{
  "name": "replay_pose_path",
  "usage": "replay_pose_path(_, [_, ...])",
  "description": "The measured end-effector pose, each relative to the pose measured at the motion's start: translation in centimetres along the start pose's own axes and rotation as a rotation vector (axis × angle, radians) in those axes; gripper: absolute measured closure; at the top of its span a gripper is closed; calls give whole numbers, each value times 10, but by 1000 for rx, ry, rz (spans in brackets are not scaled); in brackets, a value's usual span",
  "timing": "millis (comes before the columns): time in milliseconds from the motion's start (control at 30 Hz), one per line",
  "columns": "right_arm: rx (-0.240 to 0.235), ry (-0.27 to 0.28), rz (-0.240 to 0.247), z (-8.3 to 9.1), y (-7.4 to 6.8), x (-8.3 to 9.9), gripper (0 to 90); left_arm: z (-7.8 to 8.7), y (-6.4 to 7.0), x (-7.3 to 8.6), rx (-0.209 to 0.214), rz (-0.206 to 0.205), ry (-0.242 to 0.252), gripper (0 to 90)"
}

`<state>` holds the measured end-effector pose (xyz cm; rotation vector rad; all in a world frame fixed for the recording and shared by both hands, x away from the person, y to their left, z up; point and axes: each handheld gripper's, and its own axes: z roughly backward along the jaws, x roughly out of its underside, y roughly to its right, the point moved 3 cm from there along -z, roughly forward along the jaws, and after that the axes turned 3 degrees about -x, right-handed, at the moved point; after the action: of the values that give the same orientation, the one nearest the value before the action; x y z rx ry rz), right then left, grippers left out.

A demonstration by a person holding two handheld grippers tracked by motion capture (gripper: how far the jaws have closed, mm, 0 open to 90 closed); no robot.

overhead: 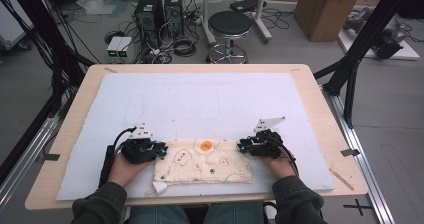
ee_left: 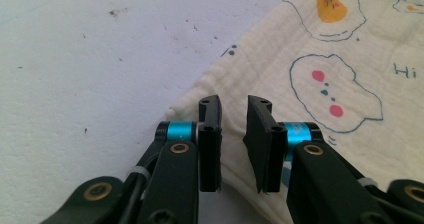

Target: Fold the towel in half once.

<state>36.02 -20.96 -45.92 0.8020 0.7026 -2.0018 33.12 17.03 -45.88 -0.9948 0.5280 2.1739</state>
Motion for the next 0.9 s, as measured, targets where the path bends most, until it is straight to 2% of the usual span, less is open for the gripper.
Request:
replay_pose_path(167, [-34,56,1,7,-3,-5,608,8,1,-6,24,12,54,679])
replay_pose_path(333, [-41,49,-4,5,-6,-9,513,14,1,-16,33,5,88,617])
replay_pose_path(367, [-43,49,7,4,-6,-11,513,15,2,-18,43,19,102,604])
replay_pose_path(500, [-48,57,16,3,-6,-19,485,18,1,-22,52,32,128,569])
replay_pose_path(600, [-38,70,18,4,-5,-26,458,20,-2,-23,42,45,144,532])
replay_pose_path(667, [-32,84,17,4,-3,-31,436,20,-6,-23,-1,50,146,490])
replay_pose_path(900, [-34,87,17,3,-2,-36,415,20,-10,-24,-13,72,149,454])
